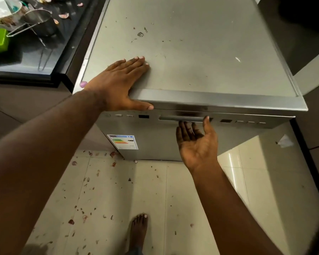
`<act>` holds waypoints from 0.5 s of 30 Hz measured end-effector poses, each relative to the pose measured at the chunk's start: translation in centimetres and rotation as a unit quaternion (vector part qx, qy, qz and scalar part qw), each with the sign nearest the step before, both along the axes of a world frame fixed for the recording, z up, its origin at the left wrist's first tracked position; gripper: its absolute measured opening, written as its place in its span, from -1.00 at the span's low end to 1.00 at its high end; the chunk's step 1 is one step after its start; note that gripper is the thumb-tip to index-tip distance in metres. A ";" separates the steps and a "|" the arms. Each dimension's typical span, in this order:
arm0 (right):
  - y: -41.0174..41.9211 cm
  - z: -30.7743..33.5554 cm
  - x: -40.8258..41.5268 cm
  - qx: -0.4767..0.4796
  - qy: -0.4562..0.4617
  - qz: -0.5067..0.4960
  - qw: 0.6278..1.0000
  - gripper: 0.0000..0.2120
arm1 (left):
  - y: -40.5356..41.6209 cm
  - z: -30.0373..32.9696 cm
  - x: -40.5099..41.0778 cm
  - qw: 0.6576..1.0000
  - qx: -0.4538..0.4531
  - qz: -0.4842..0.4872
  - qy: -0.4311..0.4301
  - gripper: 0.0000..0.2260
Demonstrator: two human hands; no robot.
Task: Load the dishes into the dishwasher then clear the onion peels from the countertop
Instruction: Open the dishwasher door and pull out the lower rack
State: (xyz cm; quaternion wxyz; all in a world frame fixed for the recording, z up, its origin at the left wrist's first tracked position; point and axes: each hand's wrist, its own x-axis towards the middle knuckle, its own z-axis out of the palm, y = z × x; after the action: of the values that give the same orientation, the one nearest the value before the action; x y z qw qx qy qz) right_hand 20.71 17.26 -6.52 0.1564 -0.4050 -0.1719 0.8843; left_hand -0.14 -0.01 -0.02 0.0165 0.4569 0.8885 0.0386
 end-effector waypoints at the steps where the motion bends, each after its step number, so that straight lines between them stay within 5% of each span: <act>1: 0.1 -0.1 -0.3 -0.021 0.005 -0.011 1.000 -0.49 | 0.0 0.2 0.0 1.000 -0.001 0.006 0.001 0.12; 11: 0.1 1.1 -1.8 -0.034 0.077 -0.043 0.995 -0.58 | 0.0 -0.2 0.3 1.000 0.005 -0.001 0.007 0.12; 15: 0.5 -0.5 -1.2 -0.001 0.096 -0.008 0.995 -0.39 | -0.1 -0.3 0.0 1.000 0.009 -0.001 0.011 0.10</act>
State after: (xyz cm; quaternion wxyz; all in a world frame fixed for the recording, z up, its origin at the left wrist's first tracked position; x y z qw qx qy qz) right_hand 19.51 17.75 -7.04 0.1787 -0.3197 -0.1523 0.9180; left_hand -0.15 -0.09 -0.28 0.0026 0.4586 0.8877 0.0412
